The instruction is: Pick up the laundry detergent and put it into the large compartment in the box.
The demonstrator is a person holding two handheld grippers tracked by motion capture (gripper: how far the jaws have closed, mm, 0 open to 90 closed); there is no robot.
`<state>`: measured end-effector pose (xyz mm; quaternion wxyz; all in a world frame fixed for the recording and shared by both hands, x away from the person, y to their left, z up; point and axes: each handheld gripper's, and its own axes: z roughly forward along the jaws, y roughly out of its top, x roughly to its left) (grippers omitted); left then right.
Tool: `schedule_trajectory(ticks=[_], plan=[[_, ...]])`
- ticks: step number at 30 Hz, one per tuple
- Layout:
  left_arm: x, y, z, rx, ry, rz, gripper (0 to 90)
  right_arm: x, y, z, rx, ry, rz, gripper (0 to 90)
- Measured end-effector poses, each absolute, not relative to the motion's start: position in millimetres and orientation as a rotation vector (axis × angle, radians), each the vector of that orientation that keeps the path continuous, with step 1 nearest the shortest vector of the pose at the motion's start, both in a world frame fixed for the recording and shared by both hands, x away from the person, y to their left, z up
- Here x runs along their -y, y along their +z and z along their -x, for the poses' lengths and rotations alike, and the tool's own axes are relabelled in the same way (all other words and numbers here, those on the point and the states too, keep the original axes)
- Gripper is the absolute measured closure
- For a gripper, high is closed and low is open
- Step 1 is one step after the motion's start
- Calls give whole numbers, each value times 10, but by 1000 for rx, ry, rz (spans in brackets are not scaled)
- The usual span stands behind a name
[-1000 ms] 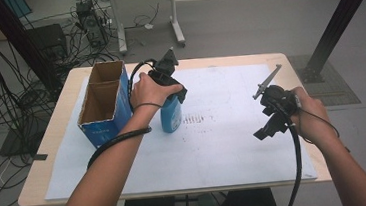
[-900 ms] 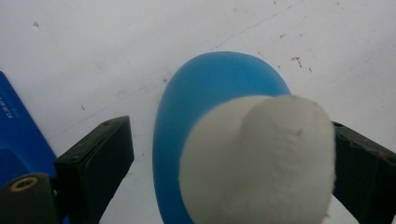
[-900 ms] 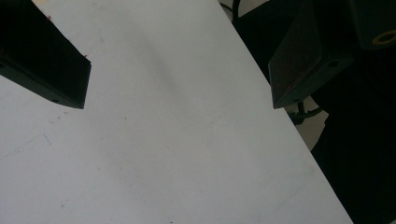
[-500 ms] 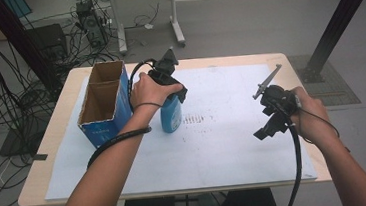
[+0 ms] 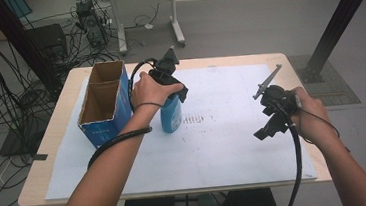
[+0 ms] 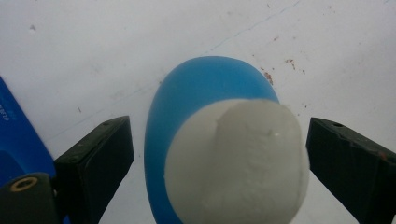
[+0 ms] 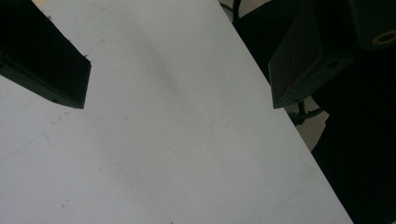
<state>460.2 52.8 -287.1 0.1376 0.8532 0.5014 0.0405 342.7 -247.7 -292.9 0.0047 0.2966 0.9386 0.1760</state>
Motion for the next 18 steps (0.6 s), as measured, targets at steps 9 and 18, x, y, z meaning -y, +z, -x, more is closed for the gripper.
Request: schedule_trajectory(ticks=[9, 18], plan=[[-532, -2869, -4600, -1452, 114, -2465, 88, 2474, -2926, -3424, -2941, 550, -916, 51], [-542, -2856, -4593, -1453, 123, -2465, 88, 2473, -2922, -3421, -2941, 544, -916, 51]])
